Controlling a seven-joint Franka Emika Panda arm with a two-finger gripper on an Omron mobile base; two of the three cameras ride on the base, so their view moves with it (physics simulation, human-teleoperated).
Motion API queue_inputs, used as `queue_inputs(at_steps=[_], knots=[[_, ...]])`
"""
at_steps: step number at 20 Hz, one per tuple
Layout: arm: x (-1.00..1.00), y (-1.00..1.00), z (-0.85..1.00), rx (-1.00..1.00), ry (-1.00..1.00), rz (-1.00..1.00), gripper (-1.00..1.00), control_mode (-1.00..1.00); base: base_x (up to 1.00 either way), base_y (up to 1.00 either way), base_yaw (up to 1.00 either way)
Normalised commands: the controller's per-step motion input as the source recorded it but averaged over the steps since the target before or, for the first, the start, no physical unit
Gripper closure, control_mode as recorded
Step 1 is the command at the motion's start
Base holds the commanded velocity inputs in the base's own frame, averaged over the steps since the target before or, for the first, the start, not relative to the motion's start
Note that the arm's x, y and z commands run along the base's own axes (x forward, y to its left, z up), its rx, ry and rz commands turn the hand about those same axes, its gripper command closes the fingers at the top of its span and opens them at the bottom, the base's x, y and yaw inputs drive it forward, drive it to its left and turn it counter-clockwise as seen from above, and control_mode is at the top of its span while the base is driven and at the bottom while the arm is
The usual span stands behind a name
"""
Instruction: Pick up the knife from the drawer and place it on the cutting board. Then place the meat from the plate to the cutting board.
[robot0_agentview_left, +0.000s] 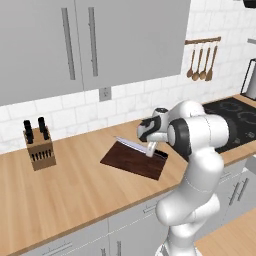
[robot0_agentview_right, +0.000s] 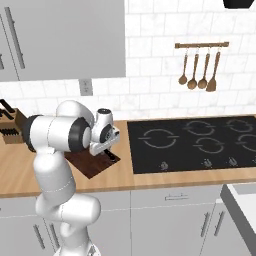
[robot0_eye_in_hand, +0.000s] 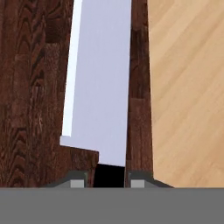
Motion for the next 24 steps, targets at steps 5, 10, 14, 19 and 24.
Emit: queue_inputs(at_steps=[5, 10, 14, 19, 24], knots=[[0.02, 0.0, -0.16, 0.0, 0.03, -0.03, 1.0, -1.0, 0.0, 0.0, 0.0], [0.0, 0.18, -0.13, 0.0, 0.03, 0.0, -1.0, -1.0, 0.0, 0.0, 0.0], [0.0, 0.1, -0.01, 0.0, 0.0, 0.0, -1.0, -1.0, 0.0, 0.0, 0.0], [0.0, 0.0, 0.05, 0.0, -0.02, -0.01, -1.0, -1.0, 0.0, 0.0, 0.0], [-0.35, -0.18, 0.69, 0.02, -0.17, -0.15, -1.0, -1.0, 0.0, 0.0, 0.0]])
